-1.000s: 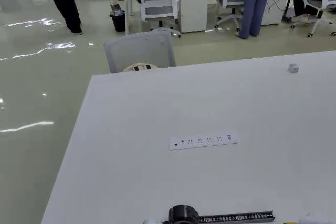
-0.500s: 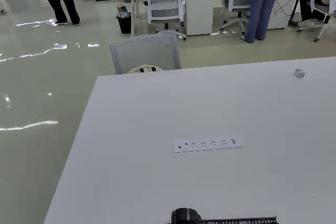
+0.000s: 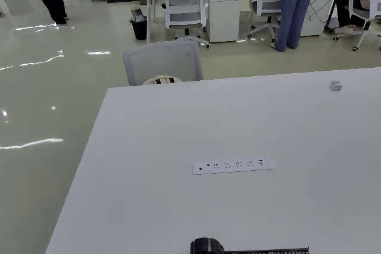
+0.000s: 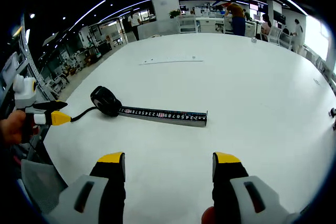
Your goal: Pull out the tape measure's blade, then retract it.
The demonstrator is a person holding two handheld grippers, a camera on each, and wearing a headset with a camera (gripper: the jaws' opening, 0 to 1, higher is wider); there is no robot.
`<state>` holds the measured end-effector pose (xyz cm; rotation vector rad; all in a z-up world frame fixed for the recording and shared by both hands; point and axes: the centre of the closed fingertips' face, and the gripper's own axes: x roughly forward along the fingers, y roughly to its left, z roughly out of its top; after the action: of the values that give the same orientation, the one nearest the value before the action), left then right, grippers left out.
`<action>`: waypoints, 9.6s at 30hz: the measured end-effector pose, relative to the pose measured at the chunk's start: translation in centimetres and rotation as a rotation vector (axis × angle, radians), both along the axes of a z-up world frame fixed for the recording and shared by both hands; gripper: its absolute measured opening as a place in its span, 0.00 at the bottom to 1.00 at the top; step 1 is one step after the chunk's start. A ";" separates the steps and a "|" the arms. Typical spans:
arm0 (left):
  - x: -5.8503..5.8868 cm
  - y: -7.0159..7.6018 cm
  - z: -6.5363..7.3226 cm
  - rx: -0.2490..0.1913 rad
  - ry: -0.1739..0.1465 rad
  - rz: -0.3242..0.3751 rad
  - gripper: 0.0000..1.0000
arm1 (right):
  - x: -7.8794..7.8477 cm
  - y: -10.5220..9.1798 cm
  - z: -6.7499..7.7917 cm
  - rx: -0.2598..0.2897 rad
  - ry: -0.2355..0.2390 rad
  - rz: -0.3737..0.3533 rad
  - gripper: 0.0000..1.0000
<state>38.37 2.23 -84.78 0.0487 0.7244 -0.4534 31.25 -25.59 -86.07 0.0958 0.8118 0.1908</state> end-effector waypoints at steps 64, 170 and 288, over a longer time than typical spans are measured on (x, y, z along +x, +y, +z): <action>-7.0 0.5 2.1 -0.048 0.027 0.084 1.00 | -7.1 4.5 2.2 0.038 0.035 -0.023 0.90; 5.5 -4.7 -3.5 0.027 0.075 0.285 0.81 | 5.2 -1.5 -5.7 -0.126 0.130 0.332 0.67; 8.1 -5.4 -5.3 0.063 0.066 0.299 0.58 | 9.7 -3.7 -7.7 -0.434 0.208 1.257 0.14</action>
<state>46.52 -3.17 -90.08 -0.0154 0.7962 -0.1467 40.99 -29.31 -93.74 -0.8414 1.0110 1.1910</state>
